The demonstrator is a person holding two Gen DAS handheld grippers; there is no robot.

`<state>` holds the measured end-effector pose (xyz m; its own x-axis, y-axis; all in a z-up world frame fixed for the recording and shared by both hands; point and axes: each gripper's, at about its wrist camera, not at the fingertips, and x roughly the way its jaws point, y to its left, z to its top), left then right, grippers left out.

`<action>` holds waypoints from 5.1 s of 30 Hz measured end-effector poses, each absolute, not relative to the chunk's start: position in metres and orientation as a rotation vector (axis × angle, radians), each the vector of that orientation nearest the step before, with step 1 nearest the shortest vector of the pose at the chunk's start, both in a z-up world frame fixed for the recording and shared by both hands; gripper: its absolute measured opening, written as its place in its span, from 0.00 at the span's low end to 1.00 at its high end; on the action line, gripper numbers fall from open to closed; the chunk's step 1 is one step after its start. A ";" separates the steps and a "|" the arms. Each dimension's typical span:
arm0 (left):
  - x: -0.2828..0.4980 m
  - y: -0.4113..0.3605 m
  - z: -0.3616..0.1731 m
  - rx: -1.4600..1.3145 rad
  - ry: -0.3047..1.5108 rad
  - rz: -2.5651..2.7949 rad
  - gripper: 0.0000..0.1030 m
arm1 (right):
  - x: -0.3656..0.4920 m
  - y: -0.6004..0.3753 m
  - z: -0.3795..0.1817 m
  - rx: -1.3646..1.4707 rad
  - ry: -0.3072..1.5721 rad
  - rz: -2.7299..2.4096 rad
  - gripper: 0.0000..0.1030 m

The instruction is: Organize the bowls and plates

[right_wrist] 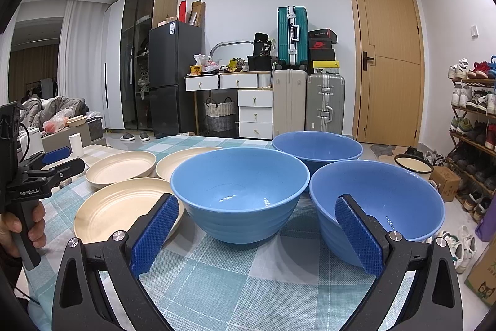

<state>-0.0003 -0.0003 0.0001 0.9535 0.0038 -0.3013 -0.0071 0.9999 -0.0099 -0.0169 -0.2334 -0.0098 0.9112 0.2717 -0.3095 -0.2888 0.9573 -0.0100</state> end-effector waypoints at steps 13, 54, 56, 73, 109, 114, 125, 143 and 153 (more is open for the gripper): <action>0.000 0.000 0.000 -0.012 0.307 0.005 0.99 | -0.017 -0.234 -0.010 -0.055 0.311 0.289 1.00; 0.000 0.000 0.000 -0.013 0.309 0.005 0.99 | -0.017 -0.233 -0.010 -0.055 0.312 0.289 1.00; 0.000 0.000 0.000 -0.013 0.310 0.004 0.99 | -0.017 -0.233 -0.010 -0.055 0.311 0.290 1.00; 0.000 0.000 0.000 -0.015 0.312 -0.002 0.99 | -0.017 -0.233 -0.010 -0.053 0.313 0.286 1.00; -0.026 0.030 0.085 -0.041 0.373 0.093 0.99 | -0.010 -0.190 0.035 0.029 0.432 0.405 1.00; -0.029 0.044 0.102 -0.062 0.403 0.128 0.99 | -0.002 -0.177 0.053 0.021 0.433 0.375 1.00; -0.025 0.087 0.118 -0.135 0.438 0.195 0.99 | 0.026 -0.137 0.082 0.006 0.451 0.420 1.00; 0.036 0.154 0.073 -0.232 0.524 0.268 0.99 | 0.094 -0.043 0.067 -0.069 0.576 0.535 1.00; 0.078 0.173 0.030 -0.217 0.618 0.311 0.99 | 0.126 -0.007 0.041 -0.108 0.647 0.573 0.95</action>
